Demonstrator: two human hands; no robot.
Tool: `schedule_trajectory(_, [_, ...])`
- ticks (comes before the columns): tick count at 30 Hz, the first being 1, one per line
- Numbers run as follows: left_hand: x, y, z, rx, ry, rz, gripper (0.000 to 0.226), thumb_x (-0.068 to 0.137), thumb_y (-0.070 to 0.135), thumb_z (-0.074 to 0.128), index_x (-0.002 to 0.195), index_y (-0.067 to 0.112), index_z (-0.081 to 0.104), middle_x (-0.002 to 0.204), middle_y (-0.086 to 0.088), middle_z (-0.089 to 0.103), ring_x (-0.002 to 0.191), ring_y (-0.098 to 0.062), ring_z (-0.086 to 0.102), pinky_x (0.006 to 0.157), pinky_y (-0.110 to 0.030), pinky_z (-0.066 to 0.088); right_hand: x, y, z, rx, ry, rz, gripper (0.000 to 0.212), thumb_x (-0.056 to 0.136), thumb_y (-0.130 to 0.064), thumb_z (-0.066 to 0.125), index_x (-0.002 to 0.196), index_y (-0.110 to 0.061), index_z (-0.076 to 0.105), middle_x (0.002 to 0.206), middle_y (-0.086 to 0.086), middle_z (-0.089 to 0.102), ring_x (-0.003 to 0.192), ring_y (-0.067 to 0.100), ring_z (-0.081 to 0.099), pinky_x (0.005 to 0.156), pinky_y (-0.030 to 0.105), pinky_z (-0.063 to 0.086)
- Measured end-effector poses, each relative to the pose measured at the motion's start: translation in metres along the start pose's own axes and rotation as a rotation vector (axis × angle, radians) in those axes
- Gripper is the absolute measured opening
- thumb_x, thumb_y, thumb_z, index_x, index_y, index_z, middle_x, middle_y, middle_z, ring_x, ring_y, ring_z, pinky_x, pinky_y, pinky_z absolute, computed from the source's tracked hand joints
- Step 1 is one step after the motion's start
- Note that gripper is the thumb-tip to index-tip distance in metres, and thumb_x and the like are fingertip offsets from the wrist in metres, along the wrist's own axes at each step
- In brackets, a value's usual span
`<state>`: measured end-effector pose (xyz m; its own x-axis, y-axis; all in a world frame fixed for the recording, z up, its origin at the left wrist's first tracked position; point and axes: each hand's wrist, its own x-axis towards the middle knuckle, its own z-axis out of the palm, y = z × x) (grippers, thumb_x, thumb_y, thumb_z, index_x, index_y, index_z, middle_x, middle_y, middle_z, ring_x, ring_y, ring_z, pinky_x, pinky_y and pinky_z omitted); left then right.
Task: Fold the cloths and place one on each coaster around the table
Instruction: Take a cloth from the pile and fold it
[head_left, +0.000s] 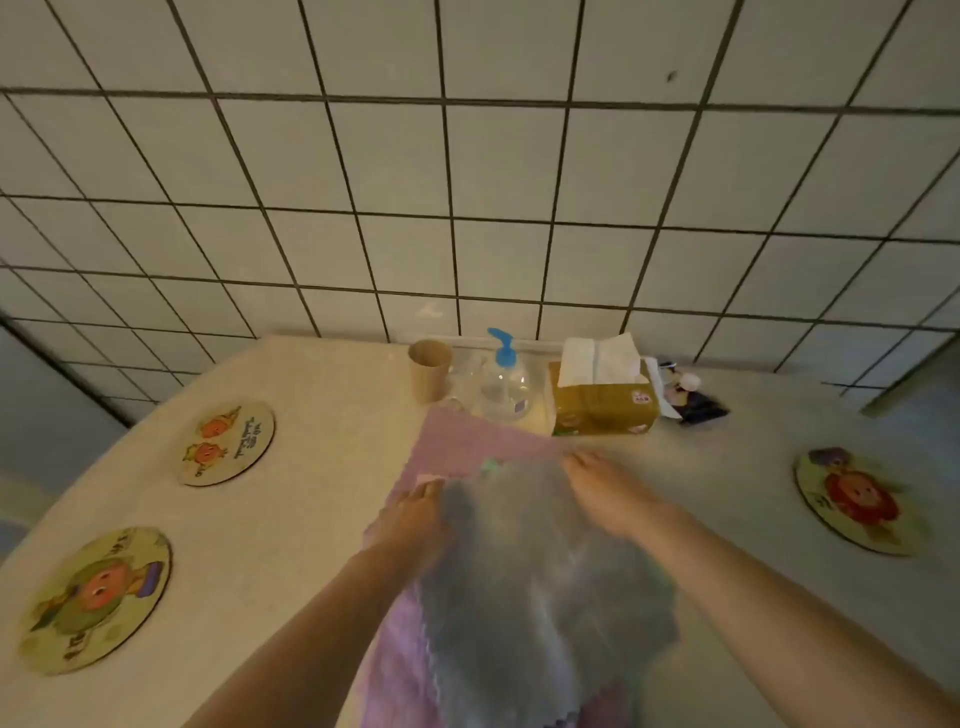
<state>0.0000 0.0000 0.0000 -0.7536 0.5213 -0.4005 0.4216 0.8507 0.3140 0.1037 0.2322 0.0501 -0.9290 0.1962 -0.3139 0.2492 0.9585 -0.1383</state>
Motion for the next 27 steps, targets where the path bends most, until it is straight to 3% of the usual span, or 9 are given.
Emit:
schedule_trajectory(5, [0.021,-0.005,0.005,-0.026,0.043,-0.053,0.047,0.088,0.031,0.047,0.133,0.018,0.04,0.134,-0.009,0.052,0.121,-0.032,0.049,0.096,-0.039,0.044,0.045,0.009,0.01,-0.097,0.033,-0.1,0.058,0.094,-0.001,0.044,0.146,-0.014,0.022,0.151,0.009,0.03,0.135,0.028,0.032,0.109,0.039,0.031])
schedule_trajectory(12, [0.031,-0.014,0.01,-0.066,0.058,-0.091,0.05,0.085,0.035,0.06,0.131,0.018,0.05,0.134,-0.009,0.049,0.121,-0.03,0.046,0.103,-0.036,0.038,0.069,0.018,0.032,-0.141,0.037,-0.086,0.044,0.092,-0.011,0.049,0.134,-0.016,0.039,0.141,0.01,0.037,0.127,0.03,0.034,0.102,0.039,0.036])
schedule_trajectory(17, [0.026,-0.01,0.004,-0.08,0.141,-0.08,0.027,0.081,0.032,0.063,0.102,0.015,0.064,0.107,-0.008,0.06,0.107,-0.028,0.05,0.087,-0.036,0.044,0.066,0.025,0.035,-0.115,0.123,-0.102,0.037,0.092,-0.014,0.05,0.128,-0.011,0.047,0.131,0.011,0.042,0.121,0.026,0.036,0.092,0.033,0.038])
schedule_trajectory(23, [-0.003,-0.006,-0.01,-0.062,0.349,0.021,0.017,0.086,0.023,0.055,0.095,0.018,0.068,0.095,-0.003,0.066,0.091,-0.028,0.059,0.075,-0.034,0.044,0.036,0.023,0.014,-0.078,0.228,-0.096,0.034,0.092,-0.013,0.052,0.124,-0.021,0.054,0.119,0.001,0.059,0.107,0.021,0.051,0.086,0.033,0.042])
schedule_trajectory(24, [-0.008,-0.005,-0.013,-0.057,0.387,0.034,0.018,0.087,0.024,0.052,0.092,0.018,0.069,0.091,-0.003,0.069,0.087,-0.029,0.061,0.078,-0.034,0.044,0.03,0.022,0.009,-0.06,0.239,-0.082,0.035,0.091,-0.012,0.053,0.124,-0.022,0.054,0.119,0.0,0.058,0.107,0.021,0.052,0.085,0.032,0.042])
schedule_trajectory(27, [-0.022,-0.004,-0.025,-0.03,0.413,0.071,0.022,0.093,0.03,0.047,0.087,0.023,0.067,0.083,-0.002,0.072,0.083,-0.024,0.064,0.104,-0.035,0.033,0.011,0.019,-0.002,-0.047,0.283,-0.084,0.038,0.085,-0.008,0.06,0.12,-0.021,0.053,0.115,0.0,0.053,0.104,0.021,0.051,0.078,0.031,0.045])
